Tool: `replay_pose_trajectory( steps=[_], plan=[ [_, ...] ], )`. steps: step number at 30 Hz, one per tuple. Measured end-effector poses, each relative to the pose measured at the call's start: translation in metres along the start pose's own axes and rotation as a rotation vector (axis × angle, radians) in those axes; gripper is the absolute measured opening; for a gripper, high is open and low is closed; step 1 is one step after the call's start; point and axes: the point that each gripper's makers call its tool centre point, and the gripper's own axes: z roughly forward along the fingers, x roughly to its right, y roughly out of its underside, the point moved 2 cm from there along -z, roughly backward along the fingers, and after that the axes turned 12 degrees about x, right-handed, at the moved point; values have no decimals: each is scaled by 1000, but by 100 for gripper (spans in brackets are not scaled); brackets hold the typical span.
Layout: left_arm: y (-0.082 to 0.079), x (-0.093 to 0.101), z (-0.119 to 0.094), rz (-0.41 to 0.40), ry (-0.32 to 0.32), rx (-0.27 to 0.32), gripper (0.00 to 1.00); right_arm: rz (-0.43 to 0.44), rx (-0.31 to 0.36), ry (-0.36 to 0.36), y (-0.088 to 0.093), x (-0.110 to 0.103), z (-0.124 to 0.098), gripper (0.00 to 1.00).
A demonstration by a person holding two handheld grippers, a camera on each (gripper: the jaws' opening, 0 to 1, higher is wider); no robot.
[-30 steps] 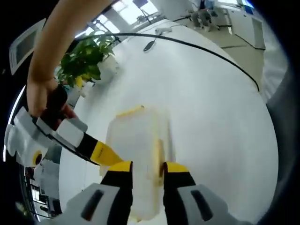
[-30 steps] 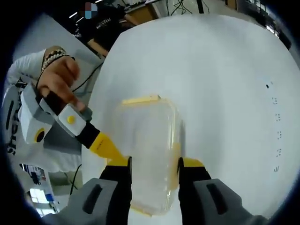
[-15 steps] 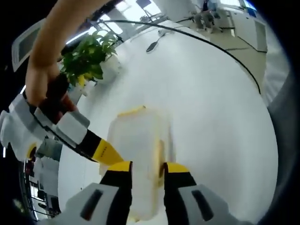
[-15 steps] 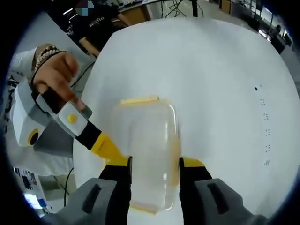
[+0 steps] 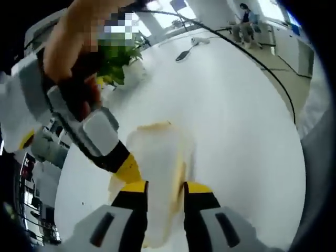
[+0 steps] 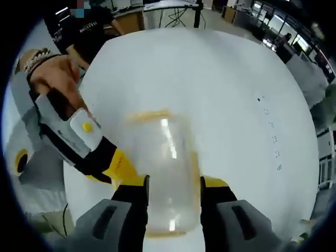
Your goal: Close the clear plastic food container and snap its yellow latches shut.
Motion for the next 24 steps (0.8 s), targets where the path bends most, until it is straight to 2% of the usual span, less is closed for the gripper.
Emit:
replay_pose_trajectory(
  steps=[2, 4, 5, 8, 9, 10, 11, 12, 13, 14, 15, 16, 17, 19, 22, 23, 24],
  plan=[
    [-1, -2, 0, -83, 6, 1, 19, 12, 26, 18, 1, -4, -1, 30],
    [-2, -3, -1, -139, 8, 9, 20, 3, 51, 75, 0, 0, -2, 32],
    [-2, -5, -1, -134, 13, 13, 20, 9, 61, 118, 0, 9, -2, 35],
    [-3, -5, -1, -142, 10, 25, 20, 17, 102, 192, 1, 12, -6, 40],
    [-4, -3, -1, -189, 16, 45, 23, 36, 124, 213, 0, 14, -5, 41],
    [-7, 3, -2, -275, 56, 65, 30, 47, 141, 247, 1, 17, -7, 43],
    [-8, 5, -5, -400, 54, 62, 44, 48, 158, 289, 2, 21, -10, 46],
    [-11, -6, -8, -480, 5, 111, 54, -3, 160, 348, 5, 28, -16, 49],
    [-15, -19, -12, -449, -43, 169, 60, -22, 159, 360, 8, 27, -20, 52],
    [-19, -31, -20, -413, -84, 217, 62, -26, 173, 370, 12, 24, -25, 53],
    [-17, -37, -25, -407, -114, 217, 62, -18, 190, 364, 15, 21, -29, 52],
    [-10, -44, -31, -415, -154, 190, 61, 25, 249, 385, 15, 20, -35, 52],
    [-5, -48, -34, -407, -177, 173, 62, 50, 278, 397, 17, 20, -39, 52],
    [0, -56, -40, -394, -230, 186, 66, 100, 359, 432, 21, 20, -51, 53],
    [15, -63, -47, -435, -331, 192, 71, 138, 456, 456, 29, 12, -63, 55],
    [28, -62, -49, -467, -369, 150, 72, 162, 476, 457, 32, 9, -65, 57],
    [34, -58, -48, -486, -364, 132, 73, 189, 504, 444, 36, 3, -65, 60]
  ],
)
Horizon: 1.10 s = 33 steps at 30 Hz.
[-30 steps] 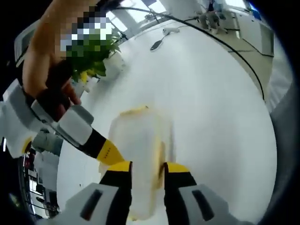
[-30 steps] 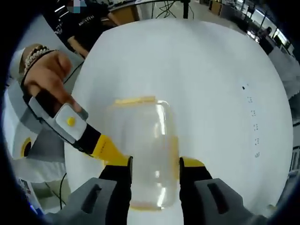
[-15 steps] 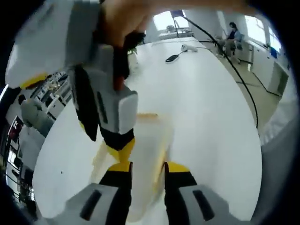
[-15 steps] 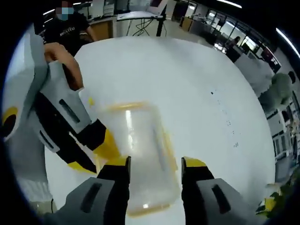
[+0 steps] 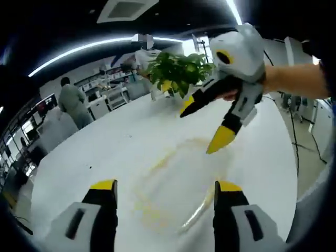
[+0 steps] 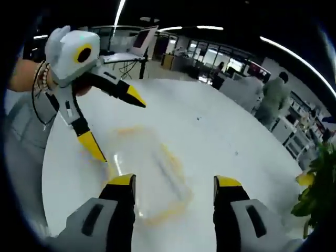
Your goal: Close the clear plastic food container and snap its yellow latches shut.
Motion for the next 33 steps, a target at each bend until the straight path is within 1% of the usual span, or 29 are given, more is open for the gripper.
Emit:
replay_pose_trajectory(
  steps=[1, 2, 4, 5, 6, 7, 8, 10, 12, 13, 14, 17, 18, 19, 21, 23, 26, 28, 30, 33],
  plan=[
    [4, 3, 0, -12, 15, -2, 74, 9, 4, -3, 2, -2, -2, 61],
    [10, 6, -1, -37, 10, 6, 76, 25, 8, -8, 7, -5, -6, 62],
    [13, 10, -3, -76, -2, 37, 77, 32, 11, -10, 17, -10, -11, 61],
    [15, 11, -3, -106, -22, 45, 78, 34, 30, 0, 22, -12, -12, 62],
    [18, 12, -3, -117, -22, 40, 78, 43, 42, 5, 24, -13, -12, 65],
    [21, 13, -3, -129, -34, 41, 78, 68, 42, 3, 31, -17, -12, 66],
    [23, 15, -3, -123, -34, 41, 77, 81, 35, -2, 35, -20, -12, 67],
    [29, 19, -2, -120, -31, 24, 77, 98, 19, 3, 45, -24, -12, 67],
    [38, 20, -2, -108, -32, -22, 77, 114, 15, 6, 53, -27, -9, 67],
    [40, 21, -2, -110, -36, -35, 75, 123, 12, 3, 56, -29, -8, 67],
    [41, 21, -2, -113, -38, -30, 74, 134, 4, -1, 59, -32, -6, 67],
    [41, 20, 1, -137, -53, -13, 74, 143, -2, 5, 64, -35, -2, 66],
    [42, 20, 3, -143, -53, -15, 73, 145, -4, 8, 65, -35, -1, 65],
    [43, 20, 3, -149, -54, -25, 71, 149, -3, 11, 66, -35, 1, 64],
    [53, 18, 1, -153, -71, -87, 66, 158, -3, 11, 68, -36, 2, 62],
    [54, 15, 1, -157, -79, -78, 61, 164, -3, 11, 69, -37, 4, 60],
    [54, 14, 1, -182, -80, -63, 60, 161, -19, 10, 74, -37, 5, 57],
    [56, 16, 0, -159, -67, -75, 57, 159, -25, 6, 76, -38, 5, 55],
    [56, 16, -1, -129, -64, -63, 55, 148, -41, 2, 79, -38, 7, 52],
    [55, 16, 0, -129, -61, -52, 49, 153, -39, -1, 81, -39, 9, 49]
  ],
)
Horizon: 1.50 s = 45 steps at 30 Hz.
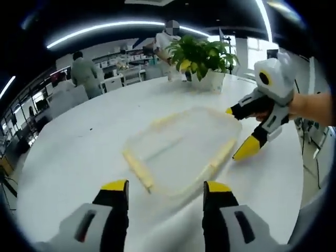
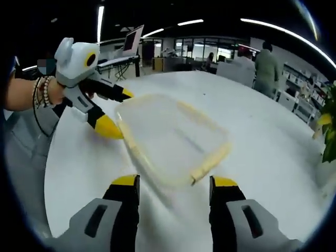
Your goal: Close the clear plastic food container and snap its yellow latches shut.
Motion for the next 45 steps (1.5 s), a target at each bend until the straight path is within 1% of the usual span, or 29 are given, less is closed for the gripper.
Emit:
replay_pose_trajectory(
  steps=[3, 5, 7, 10, 12, 17, 20, 21, 22, 23, 24, 27, 30, 34, 37, 42, 45],
  plan=[
    [2, 4, 0, -42, 30, -10, 42, -3, -8, -13, 2, -4, 4, 46],
    [3, 2, -1, -50, 16, -1, 41, -28, -18, -8, 3, -2, 6, 44],
    [6, 1, -1, -55, 10, 6, 40, -30, -19, 4, 3, 0, 8, 40],
    [8, -5, -3, -30, -5, 2, 37, -8, -19, 0, 2, 0, 13, 38],
    [10, -13, -4, 10, -28, -12, 33, -13, -24, -4, 2, -1, 18, 36],
    [11, -26, -6, -1, -44, -10, 29, -20, -23, -6, -5, 0, 32, 34],
    [13, -39, -8, -7, -70, -21, 25, -22, -18, 0, -10, 0, 42, 32],
    [14, -43, -9, -16, -89, -31, 19, -20, -12, 1, -11, 0, 46, 32],
    [13, -52, -10, -13, -131, -21, 16, -13, -6, 3, -12, 0, 49, 31],
    [13, -56, -9, -24, -156, -12, 15, -6, 3, 6, -14, 0, 53, 31],
    [13, -60, -9, -37, -156, -3, 15, 3, 10, 11, -16, 0, 57, 31],
    [16, -69, -9, -53, -172, -7, 14, -5, 15, 12, -19, -1, 68, 30],
    [17, -76, -8, -39, -186, -15, 14, -11, 17, 11, -22, 1, 77, 29],
    [18, -89, -3, -14, -206, -32, 14, 3, 24, 15, -28, 5, 90, 29],
    [19, -95, 0, -17, -214, -40, 15, -6, 26, 18, -31, 6, 97, 28],
    [20, -104, 3, -27, -213, -39, 15, 20, 40, 13, -33, 12, 106, 28],
    [20, -108, 7, -15, -215, -40, 16, 20, 44, 14, -35, 14, 109, 28]
  ],
)
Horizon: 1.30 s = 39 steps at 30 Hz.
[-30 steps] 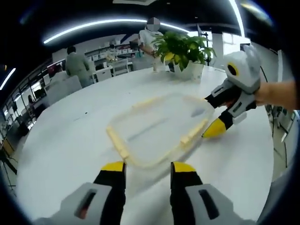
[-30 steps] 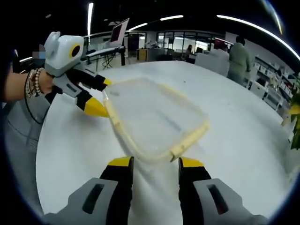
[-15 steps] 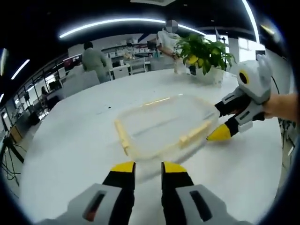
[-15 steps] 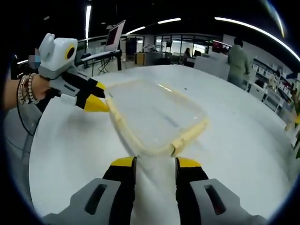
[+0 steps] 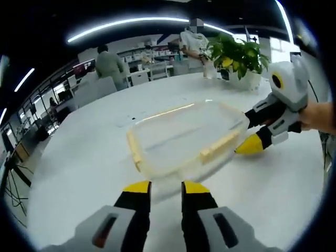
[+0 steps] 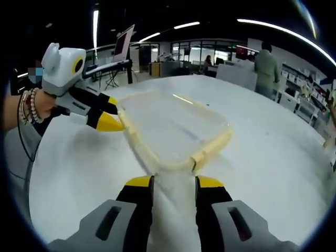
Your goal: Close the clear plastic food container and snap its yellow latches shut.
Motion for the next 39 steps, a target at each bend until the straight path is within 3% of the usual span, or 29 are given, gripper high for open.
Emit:
replay_pose_trajectory(
  steps=[12, 22, 27, 31, 34, 39],
  plan=[
    [-2, -5, 8, 25, 2, -10, 18, 14, 3, -7, -2, 5, 7, 27],
    [1, -8, -6, 28, -2, -15, 19, 9, 5, 11, -5, 1, -3, 30],
    [-6, -8, -21, 5, -1, 21, 23, 15, 21, 30, -12, -2, -17, 33],
    [-23, -6, -34, -82, 21, 115, 25, 23, 35, 38, -21, -8, -30, 37],
    [-36, -3, -45, -120, 50, 179, 38, 21, 69, 44, -32, -15, -37, 45],
    [-48, -1, -65, -70, 60, 214, 54, -7, 100, 43, -48, -31, -49, 56]
  ],
)
